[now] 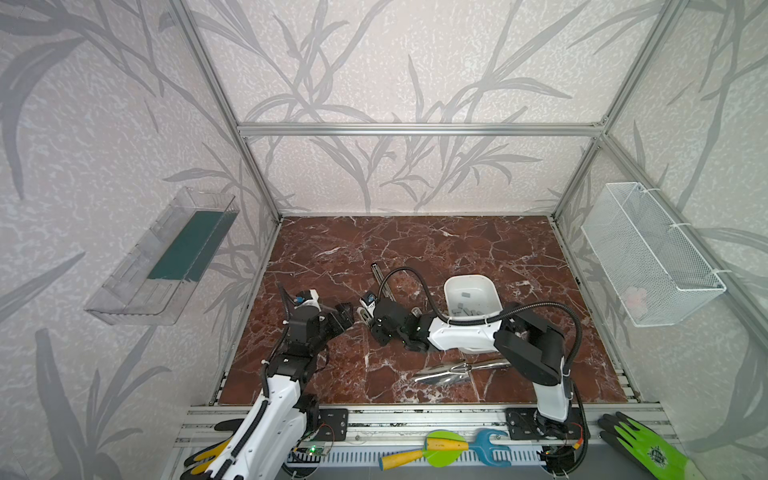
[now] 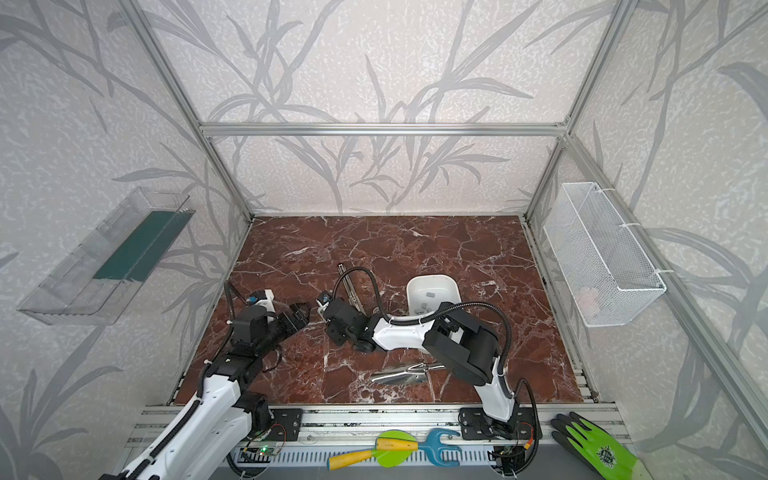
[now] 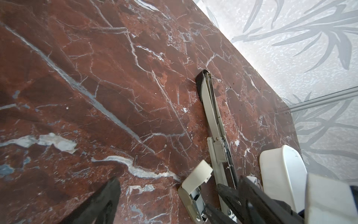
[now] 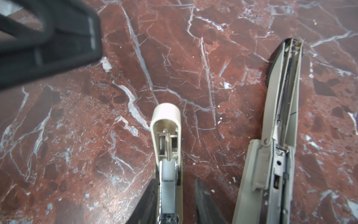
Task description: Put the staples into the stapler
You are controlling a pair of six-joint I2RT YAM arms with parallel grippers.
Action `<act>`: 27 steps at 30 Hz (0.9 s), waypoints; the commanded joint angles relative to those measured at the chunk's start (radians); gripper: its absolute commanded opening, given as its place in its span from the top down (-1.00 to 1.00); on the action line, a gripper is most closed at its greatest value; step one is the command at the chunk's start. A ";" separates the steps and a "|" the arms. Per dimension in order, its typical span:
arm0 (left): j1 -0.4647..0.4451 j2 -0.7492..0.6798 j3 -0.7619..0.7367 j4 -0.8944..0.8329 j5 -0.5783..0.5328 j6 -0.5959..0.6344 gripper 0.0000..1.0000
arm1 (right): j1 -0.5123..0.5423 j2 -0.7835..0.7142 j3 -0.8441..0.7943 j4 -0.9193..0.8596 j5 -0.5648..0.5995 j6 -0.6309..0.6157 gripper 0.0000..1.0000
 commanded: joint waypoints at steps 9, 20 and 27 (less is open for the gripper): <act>0.006 0.087 -0.018 0.118 0.055 -0.012 -0.91 | 0.005 0.078 0.096 -0.053 0.055 0.041 0.43; 0.006 0.086 -0.015 0.101 0.058 -0.004 -0.92 | 0.006 0.048 0.050 -0.098 0.051 0.071 0.55; 0.006 0.112 0.002 0.078 0.064 0.005 -0.92 | 0.006 0.031 0.024 -0.092 0.035 0.081 0.58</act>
